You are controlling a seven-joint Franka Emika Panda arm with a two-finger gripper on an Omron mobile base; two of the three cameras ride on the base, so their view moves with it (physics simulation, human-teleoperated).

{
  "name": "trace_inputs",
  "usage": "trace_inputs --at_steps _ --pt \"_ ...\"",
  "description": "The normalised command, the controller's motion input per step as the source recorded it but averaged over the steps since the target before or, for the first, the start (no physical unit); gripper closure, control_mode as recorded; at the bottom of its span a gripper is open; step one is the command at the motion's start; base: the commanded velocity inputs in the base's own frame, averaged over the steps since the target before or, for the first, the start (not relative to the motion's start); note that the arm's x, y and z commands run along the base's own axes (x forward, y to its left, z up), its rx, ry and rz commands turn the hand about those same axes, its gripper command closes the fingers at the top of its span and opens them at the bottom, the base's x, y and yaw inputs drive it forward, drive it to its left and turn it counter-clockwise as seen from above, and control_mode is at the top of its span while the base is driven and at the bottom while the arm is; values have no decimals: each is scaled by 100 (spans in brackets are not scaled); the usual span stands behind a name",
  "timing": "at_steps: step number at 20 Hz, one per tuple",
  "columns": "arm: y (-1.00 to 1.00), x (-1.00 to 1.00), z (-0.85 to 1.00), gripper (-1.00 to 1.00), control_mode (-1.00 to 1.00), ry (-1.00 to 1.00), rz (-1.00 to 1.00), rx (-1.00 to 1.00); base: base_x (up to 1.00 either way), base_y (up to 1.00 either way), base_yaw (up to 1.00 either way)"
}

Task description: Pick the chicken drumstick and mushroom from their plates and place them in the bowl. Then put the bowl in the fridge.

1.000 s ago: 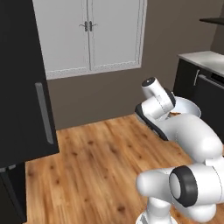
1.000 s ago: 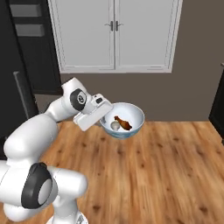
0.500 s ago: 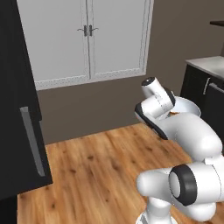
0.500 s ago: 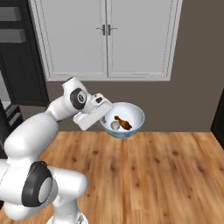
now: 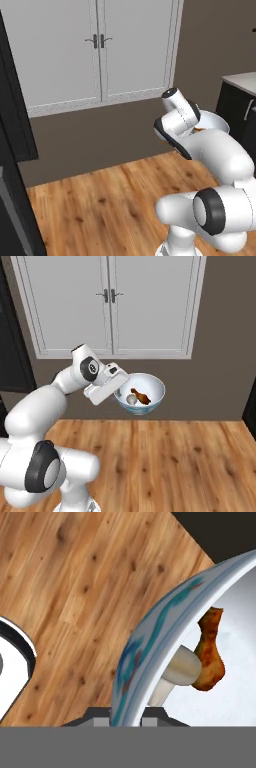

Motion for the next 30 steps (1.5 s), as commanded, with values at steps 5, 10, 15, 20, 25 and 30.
trace_inputs --at_steps 5,10,15,20,25,30 --pt "0 0 0 100 100 0 0 0 82 -28 3" --pt "0 0 0 100 100 0 0 0 80 -22 12" --pt "0 0 0 100 100 0 0 0 75 -18 22" --pt "0 0 0 100 100 0 0 0 59 -11 50" --pt "0 0 0 100 100 0 0 0 39 -3 76" --pt "0 0 0 100 100 0 0 0 33 -4 81"
